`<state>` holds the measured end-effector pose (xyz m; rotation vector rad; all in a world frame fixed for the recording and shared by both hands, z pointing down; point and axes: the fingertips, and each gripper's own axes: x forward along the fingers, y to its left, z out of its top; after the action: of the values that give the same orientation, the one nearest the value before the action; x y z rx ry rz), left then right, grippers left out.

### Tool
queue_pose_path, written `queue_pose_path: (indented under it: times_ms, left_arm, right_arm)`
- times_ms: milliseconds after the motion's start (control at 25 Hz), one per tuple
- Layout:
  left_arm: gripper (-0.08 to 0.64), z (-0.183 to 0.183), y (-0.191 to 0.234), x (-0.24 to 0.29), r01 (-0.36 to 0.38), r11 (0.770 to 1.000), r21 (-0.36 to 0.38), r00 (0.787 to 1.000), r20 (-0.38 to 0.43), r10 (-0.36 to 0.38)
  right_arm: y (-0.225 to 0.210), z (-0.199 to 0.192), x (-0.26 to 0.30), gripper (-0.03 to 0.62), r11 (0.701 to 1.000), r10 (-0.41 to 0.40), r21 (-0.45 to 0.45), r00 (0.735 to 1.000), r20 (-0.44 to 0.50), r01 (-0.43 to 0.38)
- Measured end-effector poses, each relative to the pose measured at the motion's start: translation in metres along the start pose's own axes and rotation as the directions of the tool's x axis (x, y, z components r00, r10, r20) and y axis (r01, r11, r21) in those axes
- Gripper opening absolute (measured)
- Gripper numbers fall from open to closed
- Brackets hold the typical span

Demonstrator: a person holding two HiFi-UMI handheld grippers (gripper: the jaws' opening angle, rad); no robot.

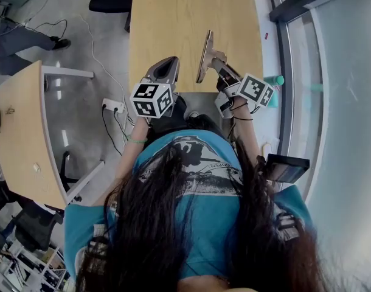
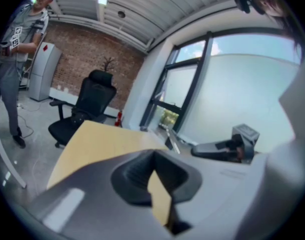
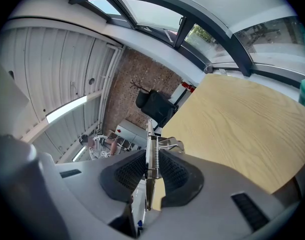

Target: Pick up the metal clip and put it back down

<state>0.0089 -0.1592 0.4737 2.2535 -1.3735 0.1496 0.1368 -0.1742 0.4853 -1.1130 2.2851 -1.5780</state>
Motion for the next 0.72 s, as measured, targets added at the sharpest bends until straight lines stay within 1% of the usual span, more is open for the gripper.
queue_pose_path:
  times_ms: [120, 200, 440, 560, 720]
  left_arm:
    - [0.003, -0.001, 0.0, 0.002, 0.008, 1.0, 0.012, 1.0, -0.011, -0.008]
    - [0.003, -0.001, 0.005, 0.01, 0.009, 1.0, 0.022, 1.0, -0.023, -0.009]
    - [0.003, 0.0, 0.029, 0.029, 0.003, 1.0, 0.014, 0.999, -0.053, -0.002]
    - [0.003, 0.006, 0.042, 0.034, 0.003, 1.0, 0.013, 0.998, -0.057, -0.002]
    - [0.003, 0.013, 0.061, 0.043, -0.001, 1.0, 0.004, 0.998, -0.065, 0.001]
  right_arm:
    - [-0.003, 0.001, 0.005, 0.093, 1.0, 0.001, 0.004, 1.0, -0.01, -0.001]
    - [-0.01, 0.007, 0.019, 0.092, 1.0, -0.004, -0.001, 0.999, -0.032, 0.004]
    - [-0.031, 0.026, 0.075, 0.093, 0.996, -0.037, -0.08, 0.99, -0.14, 0.026]
    - [-0.036, 0.031, 0.108, 0.092, 0.991, -0.048, -0.131, 0.975, -0.217, 0.02]
    - [-0.048, 0.033, 0.153, 0.093, 0.976, -0.084, -0.216, 0.943, -0.321, 0.014]
